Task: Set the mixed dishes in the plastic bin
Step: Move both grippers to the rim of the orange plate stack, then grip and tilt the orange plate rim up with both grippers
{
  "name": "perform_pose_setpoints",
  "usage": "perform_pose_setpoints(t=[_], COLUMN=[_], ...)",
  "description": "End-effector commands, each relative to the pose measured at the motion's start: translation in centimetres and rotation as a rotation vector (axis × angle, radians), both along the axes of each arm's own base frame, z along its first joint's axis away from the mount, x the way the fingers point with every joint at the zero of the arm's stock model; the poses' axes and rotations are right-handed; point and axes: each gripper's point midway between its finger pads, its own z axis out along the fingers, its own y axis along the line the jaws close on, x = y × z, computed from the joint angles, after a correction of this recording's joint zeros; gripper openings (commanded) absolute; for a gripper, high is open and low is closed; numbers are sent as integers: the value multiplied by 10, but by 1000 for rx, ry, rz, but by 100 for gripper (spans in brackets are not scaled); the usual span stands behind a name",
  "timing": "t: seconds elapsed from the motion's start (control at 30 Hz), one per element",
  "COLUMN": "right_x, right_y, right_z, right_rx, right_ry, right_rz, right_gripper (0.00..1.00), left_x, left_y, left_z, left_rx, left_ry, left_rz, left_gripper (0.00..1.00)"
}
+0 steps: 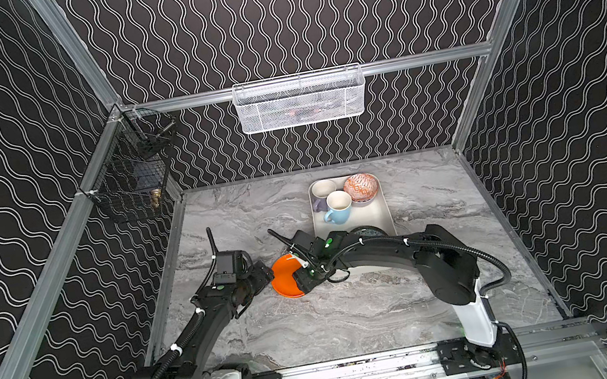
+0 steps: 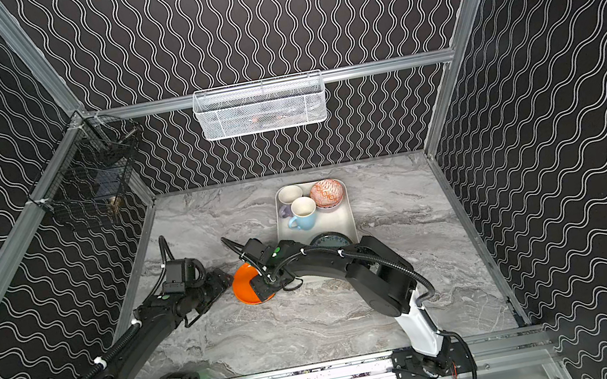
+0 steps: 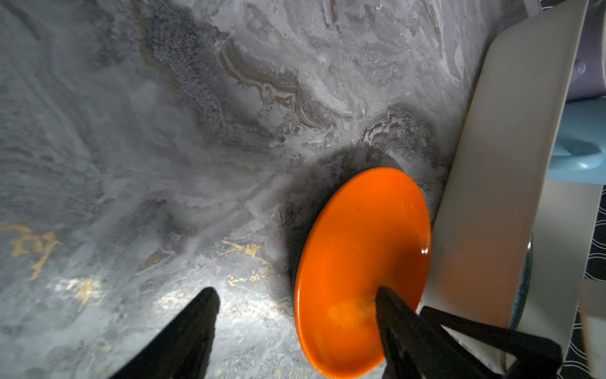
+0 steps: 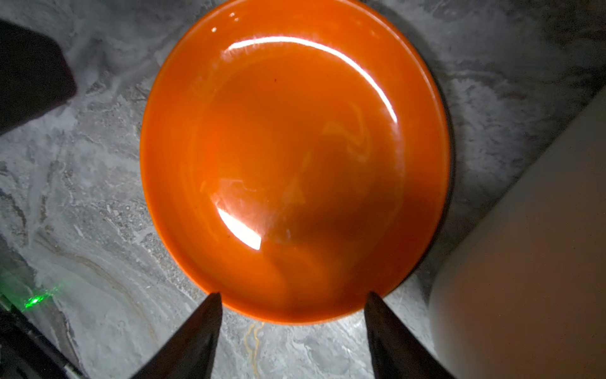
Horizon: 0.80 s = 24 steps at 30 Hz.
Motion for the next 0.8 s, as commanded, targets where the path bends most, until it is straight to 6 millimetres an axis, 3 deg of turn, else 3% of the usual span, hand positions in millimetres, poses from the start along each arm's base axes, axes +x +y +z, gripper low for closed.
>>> perform_pose_setpoints(t=[0.0,0.23,0.77], right_x=[6,16,16], right_y=[-22,-34,-13], right_z=[-8,-7,0], right_rx=[-81,-100,-19], right_ry=[-4,-15,1], right_rz=[-56,-84,-48], right_gripper=[71,72,69], left_x=[6,7,9], left_y=[-1,-4,-8], left_z=[5,4,3], left_rx=[-1,-13,-31], left_ry=[-25,-24,-29], left_rz=[-14,-23,-36], left_gripper=[79,79,77])
